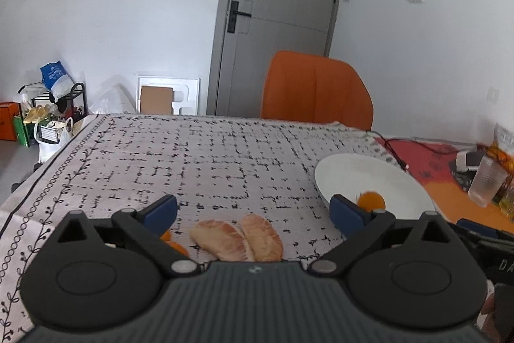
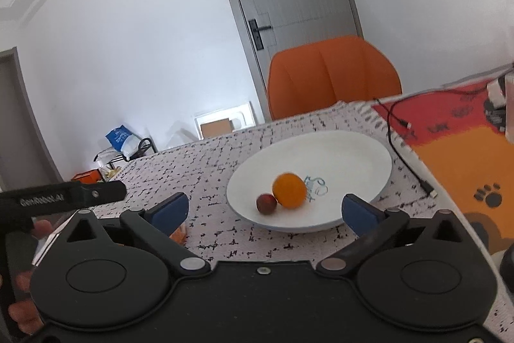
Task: Organize fruits
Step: 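Move both open tools back toward the fruit pile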
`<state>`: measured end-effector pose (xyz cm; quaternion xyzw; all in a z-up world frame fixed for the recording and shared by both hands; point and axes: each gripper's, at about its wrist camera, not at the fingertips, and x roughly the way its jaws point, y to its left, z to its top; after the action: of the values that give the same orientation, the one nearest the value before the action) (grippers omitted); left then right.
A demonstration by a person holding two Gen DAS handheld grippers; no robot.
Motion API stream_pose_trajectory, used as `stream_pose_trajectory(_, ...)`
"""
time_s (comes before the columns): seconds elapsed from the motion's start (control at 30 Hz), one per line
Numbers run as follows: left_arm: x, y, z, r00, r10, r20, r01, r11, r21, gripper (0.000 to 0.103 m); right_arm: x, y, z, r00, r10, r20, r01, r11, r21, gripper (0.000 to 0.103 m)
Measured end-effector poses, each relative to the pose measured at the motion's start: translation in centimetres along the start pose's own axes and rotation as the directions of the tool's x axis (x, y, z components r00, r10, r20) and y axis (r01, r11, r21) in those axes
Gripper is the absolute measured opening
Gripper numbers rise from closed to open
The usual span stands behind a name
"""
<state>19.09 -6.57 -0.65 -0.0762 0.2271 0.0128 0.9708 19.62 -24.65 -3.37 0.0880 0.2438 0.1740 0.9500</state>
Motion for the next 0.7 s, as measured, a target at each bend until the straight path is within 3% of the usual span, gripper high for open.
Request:
stream_pose_trajectory(0.33, -2.8, 2.2, 0.1, 0.996, 0.012, 0.084, -0.009, 0.999, -0.038, 0.103, -0.6, 2.4, -0.1, 0.999, 0.036, 0.016, -0.035, 0.998, -0.048, 0.103)
stream_pose_trajectory(0.7, -4.9, 6.2, -0.5, 0.995, 0.044, 0.094, -0.033, 0.993, -0.112, 0.103, -0.7, 4.6, -0.4, 0.997, 0.083, -0.006, -0.083, 0.99, -0.112, 0.103)
